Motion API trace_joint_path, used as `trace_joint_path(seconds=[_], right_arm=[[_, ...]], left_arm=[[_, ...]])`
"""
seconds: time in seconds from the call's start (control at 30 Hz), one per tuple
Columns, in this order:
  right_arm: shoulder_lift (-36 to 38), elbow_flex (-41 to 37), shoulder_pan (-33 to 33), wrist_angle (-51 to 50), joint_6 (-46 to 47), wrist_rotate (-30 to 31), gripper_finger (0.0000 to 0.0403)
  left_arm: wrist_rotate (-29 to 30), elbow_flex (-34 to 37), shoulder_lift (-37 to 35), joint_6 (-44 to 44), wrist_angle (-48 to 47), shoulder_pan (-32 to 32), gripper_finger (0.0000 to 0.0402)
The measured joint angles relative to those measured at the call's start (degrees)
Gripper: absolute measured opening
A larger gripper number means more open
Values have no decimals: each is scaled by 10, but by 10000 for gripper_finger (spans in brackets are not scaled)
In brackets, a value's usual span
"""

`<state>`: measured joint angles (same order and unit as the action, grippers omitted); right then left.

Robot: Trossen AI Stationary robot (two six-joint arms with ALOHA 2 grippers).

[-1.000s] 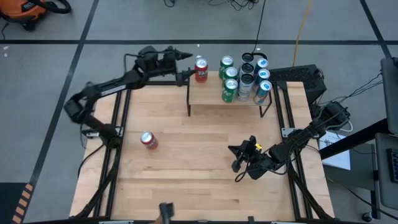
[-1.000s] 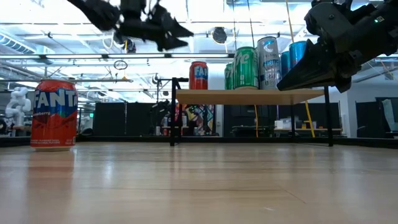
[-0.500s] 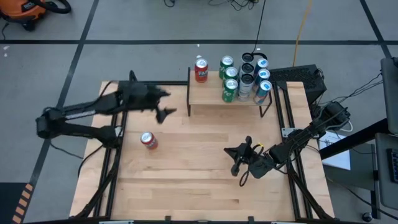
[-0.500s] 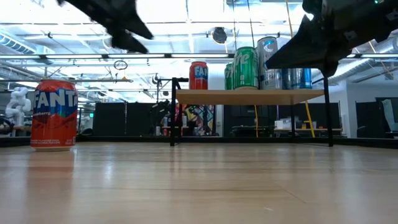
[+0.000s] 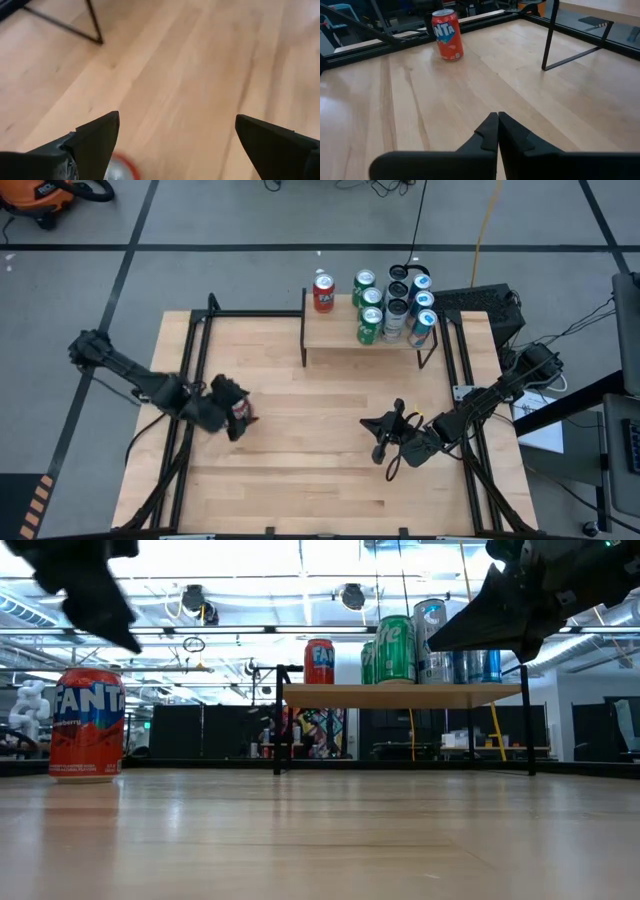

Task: Place canned beverage on shelf
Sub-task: Put the red soda can on the shelf aligned with the other red soda can

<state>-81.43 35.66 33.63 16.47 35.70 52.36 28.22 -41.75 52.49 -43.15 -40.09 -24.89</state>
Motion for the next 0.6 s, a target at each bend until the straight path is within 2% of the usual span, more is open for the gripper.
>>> trace_joint_path(seconds=[0.13, 0.27, 0.6], right_arm=[[0, 0, 0, 0, 0, -1, 0], [0, 0, 0, 0, 9, -2, 0], [0, 0, -3, 0, 11, -2, 0]], left_arm=[[65, 1, 34, -77, -94, -66, 398], [97, 1, 43, -113, -142, -83, 398], [126, -23, 41, -58, -154, -82, 398]])
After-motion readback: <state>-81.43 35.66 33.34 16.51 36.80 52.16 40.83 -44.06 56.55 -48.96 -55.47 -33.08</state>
